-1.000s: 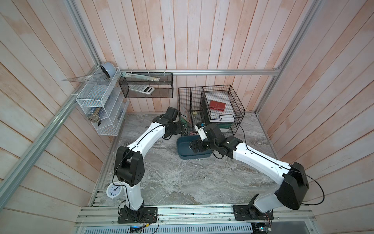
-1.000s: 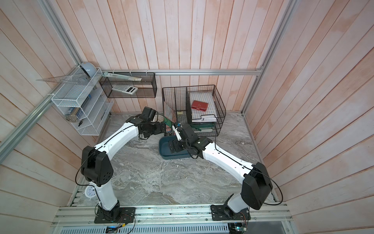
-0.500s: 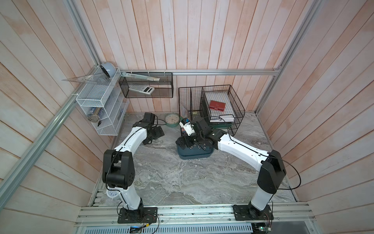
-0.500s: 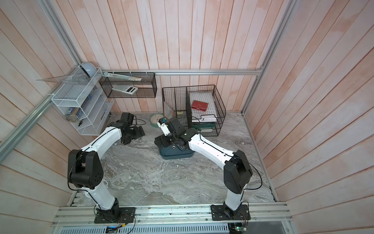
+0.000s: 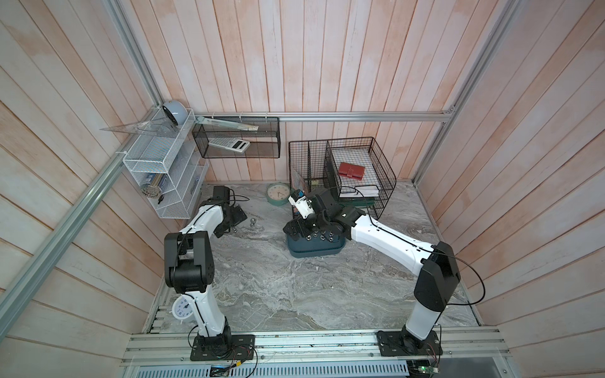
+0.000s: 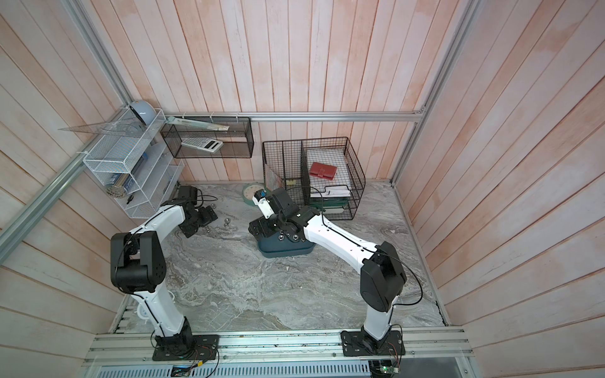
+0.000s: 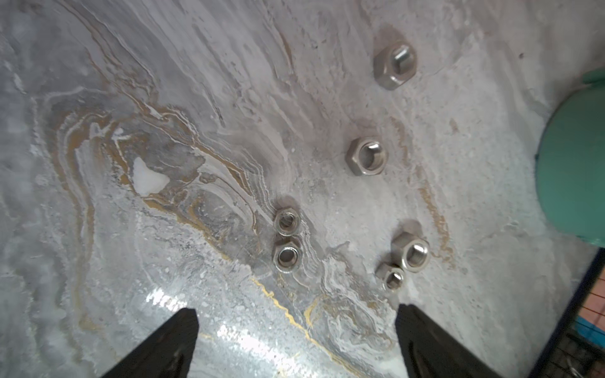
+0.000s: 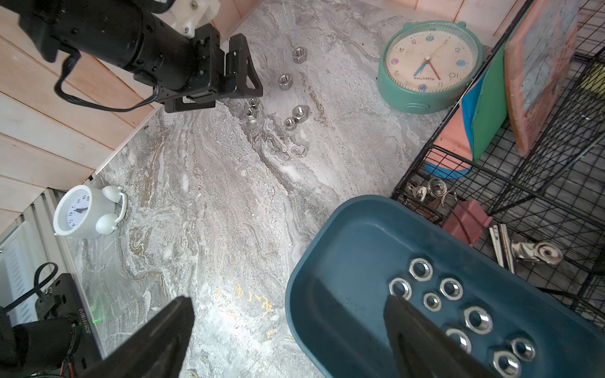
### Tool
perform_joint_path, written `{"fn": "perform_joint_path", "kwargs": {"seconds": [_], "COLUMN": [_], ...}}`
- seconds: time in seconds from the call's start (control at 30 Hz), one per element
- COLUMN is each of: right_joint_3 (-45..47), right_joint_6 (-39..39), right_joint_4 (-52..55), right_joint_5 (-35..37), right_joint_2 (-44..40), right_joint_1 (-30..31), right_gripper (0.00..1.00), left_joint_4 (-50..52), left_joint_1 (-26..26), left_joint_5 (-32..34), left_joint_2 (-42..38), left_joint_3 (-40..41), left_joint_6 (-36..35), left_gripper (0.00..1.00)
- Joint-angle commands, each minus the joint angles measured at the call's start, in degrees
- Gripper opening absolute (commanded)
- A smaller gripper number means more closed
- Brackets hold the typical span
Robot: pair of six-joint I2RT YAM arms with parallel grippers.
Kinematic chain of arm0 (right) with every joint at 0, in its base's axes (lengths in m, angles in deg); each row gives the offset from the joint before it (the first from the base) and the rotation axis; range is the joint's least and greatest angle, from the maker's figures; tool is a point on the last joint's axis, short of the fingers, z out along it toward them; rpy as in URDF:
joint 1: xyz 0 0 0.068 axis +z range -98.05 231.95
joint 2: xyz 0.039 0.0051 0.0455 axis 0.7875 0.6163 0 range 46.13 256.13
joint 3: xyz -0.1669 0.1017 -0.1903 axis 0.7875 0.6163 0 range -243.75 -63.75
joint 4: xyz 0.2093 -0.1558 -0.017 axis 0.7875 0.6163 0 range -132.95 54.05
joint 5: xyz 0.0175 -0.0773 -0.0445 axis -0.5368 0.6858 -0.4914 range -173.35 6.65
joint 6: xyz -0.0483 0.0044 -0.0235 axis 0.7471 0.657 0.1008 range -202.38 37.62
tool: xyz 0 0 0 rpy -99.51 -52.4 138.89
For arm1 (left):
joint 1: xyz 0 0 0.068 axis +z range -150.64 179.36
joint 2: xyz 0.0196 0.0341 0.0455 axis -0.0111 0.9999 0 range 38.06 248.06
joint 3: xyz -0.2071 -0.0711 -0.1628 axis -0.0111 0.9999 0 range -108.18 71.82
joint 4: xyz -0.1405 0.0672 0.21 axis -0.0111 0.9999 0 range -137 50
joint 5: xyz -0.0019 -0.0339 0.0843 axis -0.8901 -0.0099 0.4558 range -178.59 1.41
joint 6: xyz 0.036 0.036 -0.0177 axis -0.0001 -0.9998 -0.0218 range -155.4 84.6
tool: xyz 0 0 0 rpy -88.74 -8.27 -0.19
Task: Put the nuts on the desktop into the storage box
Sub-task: Pick up the nut from the center of the board.
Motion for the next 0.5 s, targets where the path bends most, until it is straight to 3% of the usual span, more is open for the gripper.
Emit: {"fn": "perform_joint_path", "kwargs": {"seconds": [0.0,0.3,0.47], "right_joint_3": [-2.02,-1.78,-1.39], "right_joint_6": [0.86,0.86,0.59], "right_joint_4": [1.69,1.95,2.0], "right_joint_5": [1.15,1.58,2.03], "right_joint_2": [0.96,0.68,0.36], "right_joint_1": [0.46,0.46,0.42], "right_gripper": [0.98,0.98,0.98], "left_joint_4": [-1.7,-2.4,-2.32], "left_joint_1": [0.05,0.06,0.05], "left_joint_5": [0.75,1.53,2.31], "left_joint_2": [1.55,5.02,6.93], "left_joint_3": [-0.28,-2.21,-3.55], "left_joint_6": [0.2,1.59,1.45], "left_gripper": [1.0,0.63,0.54]}}
